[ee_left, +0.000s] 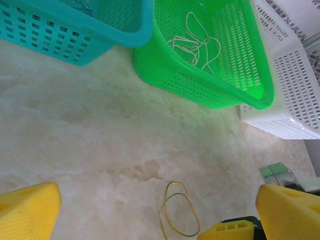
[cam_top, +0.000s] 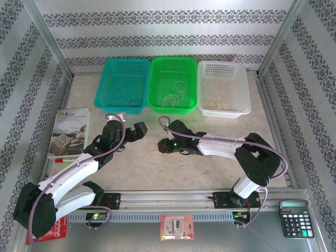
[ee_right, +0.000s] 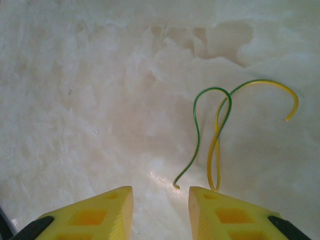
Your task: Untangle the cables
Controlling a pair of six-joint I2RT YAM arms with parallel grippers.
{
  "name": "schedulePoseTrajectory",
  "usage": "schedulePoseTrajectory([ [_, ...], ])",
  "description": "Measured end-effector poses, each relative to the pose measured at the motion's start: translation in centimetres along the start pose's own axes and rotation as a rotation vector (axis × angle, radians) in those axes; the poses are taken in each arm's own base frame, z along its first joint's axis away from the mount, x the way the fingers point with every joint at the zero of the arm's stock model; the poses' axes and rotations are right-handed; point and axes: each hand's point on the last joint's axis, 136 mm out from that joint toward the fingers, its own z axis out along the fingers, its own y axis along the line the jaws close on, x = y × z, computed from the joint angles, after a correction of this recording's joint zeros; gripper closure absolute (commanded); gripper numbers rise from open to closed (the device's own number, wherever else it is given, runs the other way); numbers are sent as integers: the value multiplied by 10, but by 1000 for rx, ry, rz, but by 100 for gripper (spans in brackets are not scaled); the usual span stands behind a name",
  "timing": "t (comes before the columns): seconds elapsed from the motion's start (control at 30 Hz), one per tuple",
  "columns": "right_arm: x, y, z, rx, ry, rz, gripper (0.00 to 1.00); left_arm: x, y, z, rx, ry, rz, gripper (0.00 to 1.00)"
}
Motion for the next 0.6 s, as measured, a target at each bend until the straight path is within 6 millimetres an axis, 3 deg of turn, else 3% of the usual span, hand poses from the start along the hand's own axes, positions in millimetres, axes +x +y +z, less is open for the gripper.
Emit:
schedulePoseTrajectory([
  [0.3,2,-6,15,16,22,7,65,0,1,0,-3,-2,0,0],
  [0.43,6,-10,19,27,36,12,70,0,1,0,-3,-2,0,0],
  [0.6,5,-13,21,37,31,13,90,0,1,0,-3,-2,0,0],
])
